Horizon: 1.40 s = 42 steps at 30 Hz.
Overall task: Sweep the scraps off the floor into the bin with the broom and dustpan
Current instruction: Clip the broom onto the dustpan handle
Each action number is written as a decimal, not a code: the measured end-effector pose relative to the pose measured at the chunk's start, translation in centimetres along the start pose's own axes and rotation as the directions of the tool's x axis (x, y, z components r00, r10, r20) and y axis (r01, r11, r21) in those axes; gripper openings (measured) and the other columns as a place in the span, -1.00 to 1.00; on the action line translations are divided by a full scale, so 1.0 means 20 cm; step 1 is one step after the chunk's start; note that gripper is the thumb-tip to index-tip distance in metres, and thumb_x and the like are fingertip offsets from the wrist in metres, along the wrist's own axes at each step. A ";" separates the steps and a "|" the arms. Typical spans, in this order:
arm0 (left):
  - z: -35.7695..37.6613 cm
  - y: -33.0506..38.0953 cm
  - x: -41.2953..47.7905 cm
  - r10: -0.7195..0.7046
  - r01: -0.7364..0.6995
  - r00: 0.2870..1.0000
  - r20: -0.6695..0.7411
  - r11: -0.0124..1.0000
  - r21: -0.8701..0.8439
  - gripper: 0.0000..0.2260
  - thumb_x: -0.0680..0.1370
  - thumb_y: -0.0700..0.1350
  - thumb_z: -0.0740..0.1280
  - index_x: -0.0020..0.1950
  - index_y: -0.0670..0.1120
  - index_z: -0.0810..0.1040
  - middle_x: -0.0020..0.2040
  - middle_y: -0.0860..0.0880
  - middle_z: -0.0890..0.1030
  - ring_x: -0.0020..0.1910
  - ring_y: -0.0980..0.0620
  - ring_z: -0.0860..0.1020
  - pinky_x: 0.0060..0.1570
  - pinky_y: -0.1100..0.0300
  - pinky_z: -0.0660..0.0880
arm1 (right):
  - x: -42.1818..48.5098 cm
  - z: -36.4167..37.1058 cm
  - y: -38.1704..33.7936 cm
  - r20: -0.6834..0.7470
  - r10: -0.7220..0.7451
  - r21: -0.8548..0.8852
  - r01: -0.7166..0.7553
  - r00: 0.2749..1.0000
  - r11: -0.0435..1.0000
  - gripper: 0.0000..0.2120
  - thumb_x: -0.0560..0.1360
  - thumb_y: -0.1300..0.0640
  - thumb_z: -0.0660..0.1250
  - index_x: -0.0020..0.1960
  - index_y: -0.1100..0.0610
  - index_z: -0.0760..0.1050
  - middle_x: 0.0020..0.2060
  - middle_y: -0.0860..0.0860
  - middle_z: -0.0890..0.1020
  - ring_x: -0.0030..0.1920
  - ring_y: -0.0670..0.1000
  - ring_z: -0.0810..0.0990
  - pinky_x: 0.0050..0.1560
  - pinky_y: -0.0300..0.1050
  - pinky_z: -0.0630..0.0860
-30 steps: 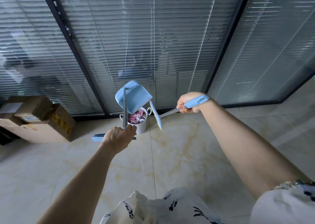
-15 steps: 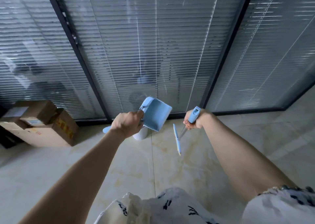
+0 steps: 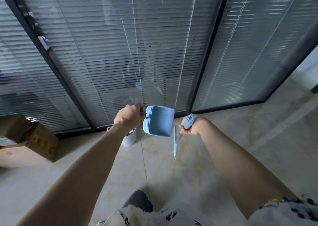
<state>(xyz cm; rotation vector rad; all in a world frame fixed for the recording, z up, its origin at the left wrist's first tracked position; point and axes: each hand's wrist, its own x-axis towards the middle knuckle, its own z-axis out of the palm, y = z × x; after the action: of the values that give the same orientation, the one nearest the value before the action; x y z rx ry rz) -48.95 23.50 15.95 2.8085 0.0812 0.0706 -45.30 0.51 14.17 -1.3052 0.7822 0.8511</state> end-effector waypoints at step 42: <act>0.70 -0.27 2.01 0.490 -0.786 0.602 0.631 0.504 0.358 -0.60 0.30 0.12 0.54 0.05 -0.02 0.60 -0.15 -0.01 0.63 -0.28 -0.04 0.67 -0.37 0.20 0.56 | 1.23 0.53 -1.19 -0.115 0.088 0.236 -0.059 0.989 0.970 -0.66 0.58 0.38 0.00 -0.36 0.25 0.27 -0.46 0.11 0.37 -0.73 -0.07 0.40 -0.71 -0.35 0.39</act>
<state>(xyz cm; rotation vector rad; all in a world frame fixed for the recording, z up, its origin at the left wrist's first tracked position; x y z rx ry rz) -8.40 26.57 2.58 3.1819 -1.3621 -0.5472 -12.41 11.72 5.41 -1.1342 1.0038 0.7170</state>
